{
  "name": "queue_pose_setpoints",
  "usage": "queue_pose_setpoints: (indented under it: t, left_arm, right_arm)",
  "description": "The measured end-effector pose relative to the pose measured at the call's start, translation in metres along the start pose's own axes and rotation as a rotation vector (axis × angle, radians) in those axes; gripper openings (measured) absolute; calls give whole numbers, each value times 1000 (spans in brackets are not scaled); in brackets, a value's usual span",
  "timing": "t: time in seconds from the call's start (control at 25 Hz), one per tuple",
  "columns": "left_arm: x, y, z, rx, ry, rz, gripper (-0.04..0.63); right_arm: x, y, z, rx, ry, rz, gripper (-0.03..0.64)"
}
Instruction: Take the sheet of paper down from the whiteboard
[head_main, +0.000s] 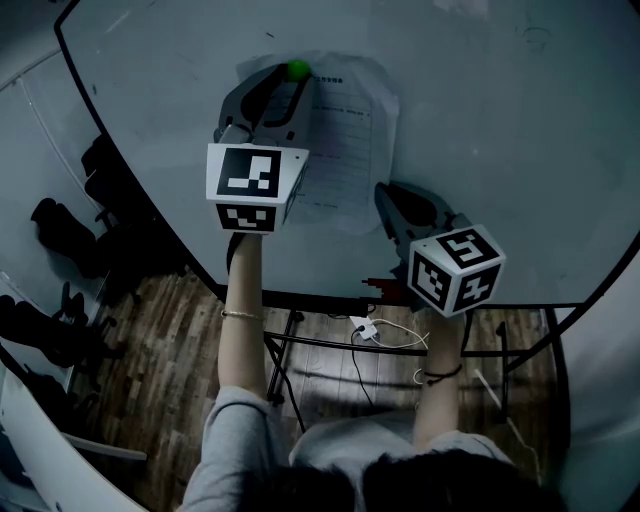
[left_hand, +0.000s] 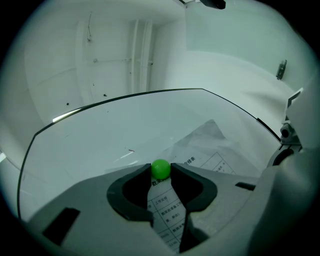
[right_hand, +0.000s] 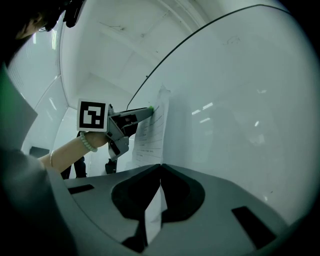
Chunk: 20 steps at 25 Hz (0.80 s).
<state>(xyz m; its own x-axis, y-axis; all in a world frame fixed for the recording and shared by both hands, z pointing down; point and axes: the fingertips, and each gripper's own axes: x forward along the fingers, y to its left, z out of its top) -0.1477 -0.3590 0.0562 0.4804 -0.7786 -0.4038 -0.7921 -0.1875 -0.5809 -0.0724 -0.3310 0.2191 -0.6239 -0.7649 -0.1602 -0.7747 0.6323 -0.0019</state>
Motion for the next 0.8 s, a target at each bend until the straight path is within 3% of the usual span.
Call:
queue_pose_setpoints:
  t: [0.8]
  left_arm:
    - [1,0,1,-9,-5,1,110]
  right_arm:
    - [-6,1,1,89,-22,35,0]
